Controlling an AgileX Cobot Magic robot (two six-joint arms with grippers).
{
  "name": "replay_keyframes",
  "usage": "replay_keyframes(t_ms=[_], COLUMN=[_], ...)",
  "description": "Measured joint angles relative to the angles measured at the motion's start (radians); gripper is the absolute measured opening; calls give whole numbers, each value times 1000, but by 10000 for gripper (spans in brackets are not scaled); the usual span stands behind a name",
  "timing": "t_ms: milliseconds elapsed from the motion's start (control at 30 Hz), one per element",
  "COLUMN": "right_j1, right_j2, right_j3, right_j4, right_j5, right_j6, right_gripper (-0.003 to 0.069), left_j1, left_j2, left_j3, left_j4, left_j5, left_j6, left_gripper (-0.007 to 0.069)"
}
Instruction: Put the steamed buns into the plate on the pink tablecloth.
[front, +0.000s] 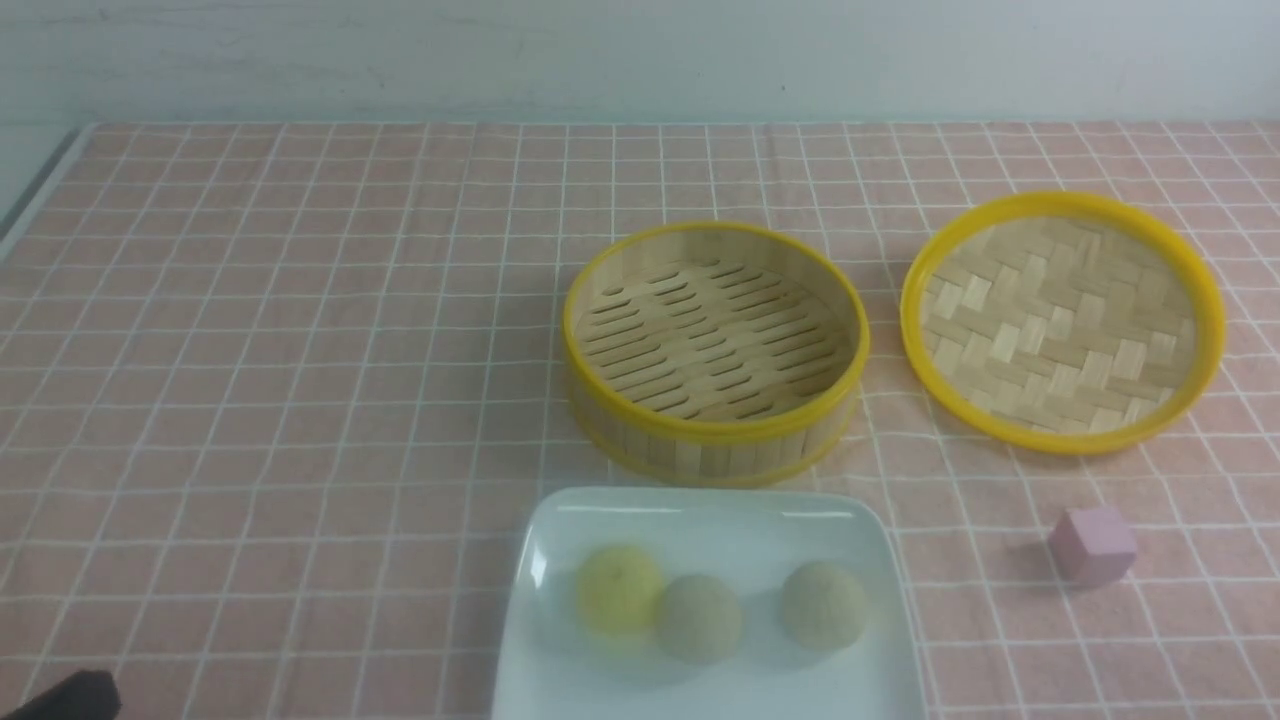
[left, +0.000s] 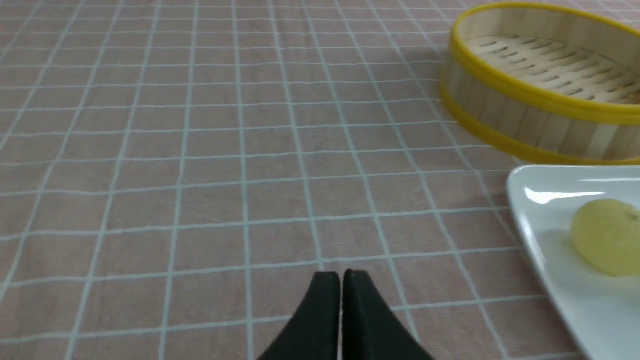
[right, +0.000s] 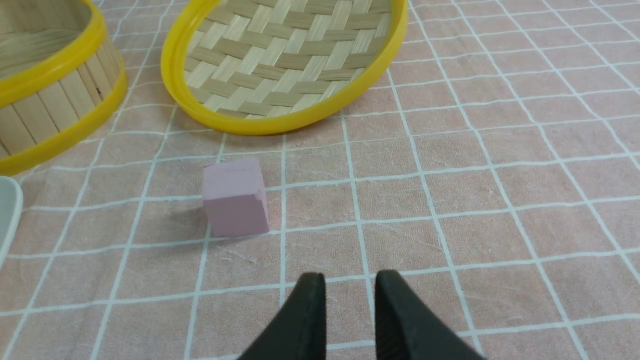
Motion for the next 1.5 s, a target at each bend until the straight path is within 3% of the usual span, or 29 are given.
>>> replay_keyframes(t_ms=[100, 333, 667, 1500], right_j1=[0, 0, 0, 0], right_j2=[0, 0, 0, 0], right_j3=[0, 0, 0, 0], right_j4=[0, 0, 0, 0], right_j5=[0, 0, 0, 0], right_j6=[0, 0, 0, 0], right_gripper=[136, 146, 157, 178], left_j1=[87, 163, 116, 115], left_j2=[-41, -43, -43, -43], left_j3=[72, 85, 85, 85], left_j4=[9, 55, 59, 61], left_j5=[-9, -22, -21, -20], left_j6=[-47, -146, -139, -137], left_gripper=[35, 41, 44, 66])
